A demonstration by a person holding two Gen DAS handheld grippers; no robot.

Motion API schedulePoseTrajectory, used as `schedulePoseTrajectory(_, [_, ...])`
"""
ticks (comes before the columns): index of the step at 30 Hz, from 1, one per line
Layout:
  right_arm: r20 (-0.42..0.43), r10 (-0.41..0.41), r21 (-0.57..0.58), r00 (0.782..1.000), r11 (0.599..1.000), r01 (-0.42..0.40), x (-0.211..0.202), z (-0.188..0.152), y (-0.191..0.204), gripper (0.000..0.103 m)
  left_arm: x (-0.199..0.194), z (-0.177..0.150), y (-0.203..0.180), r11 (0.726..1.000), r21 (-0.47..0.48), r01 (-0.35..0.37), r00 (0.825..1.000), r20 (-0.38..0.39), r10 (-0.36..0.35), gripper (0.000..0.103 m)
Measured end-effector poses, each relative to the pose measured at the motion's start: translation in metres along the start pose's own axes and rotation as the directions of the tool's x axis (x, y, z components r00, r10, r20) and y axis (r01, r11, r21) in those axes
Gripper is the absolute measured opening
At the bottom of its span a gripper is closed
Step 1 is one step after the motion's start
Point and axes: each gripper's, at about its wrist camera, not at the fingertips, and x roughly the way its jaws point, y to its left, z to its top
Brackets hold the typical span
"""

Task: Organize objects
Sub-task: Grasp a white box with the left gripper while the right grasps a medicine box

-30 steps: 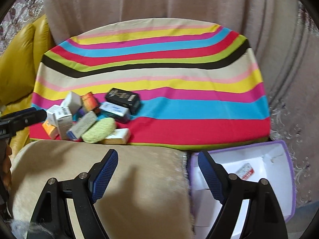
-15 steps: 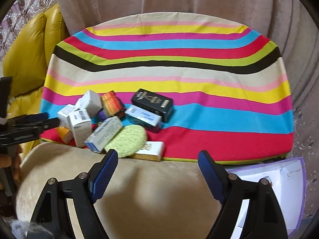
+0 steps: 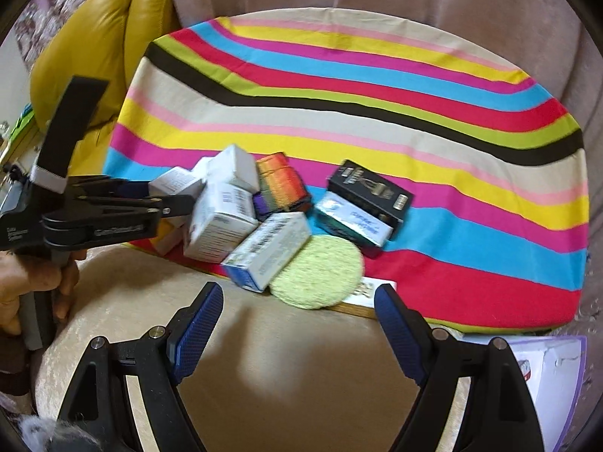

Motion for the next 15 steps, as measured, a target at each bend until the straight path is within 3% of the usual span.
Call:
schedulePoseTrajectory(7, [-0.050,-0.092,-0.097,0.994,0.991,0.087,0.024,0.011,0.027,0.083,-0.013,-0.008,0.011,0.998,-0.059,0.034,0.997,0.074,-0.030,0.047])
schedulePoseTrajectory(15, [-0.070,-0.177,-0.118,0.982,0.979,0.168,0.046,0.027,0.036,0.083,-0.022,-0.010,0.019,0.992,-0.100,0.070,0.989,0.139,-0.056,0.047])
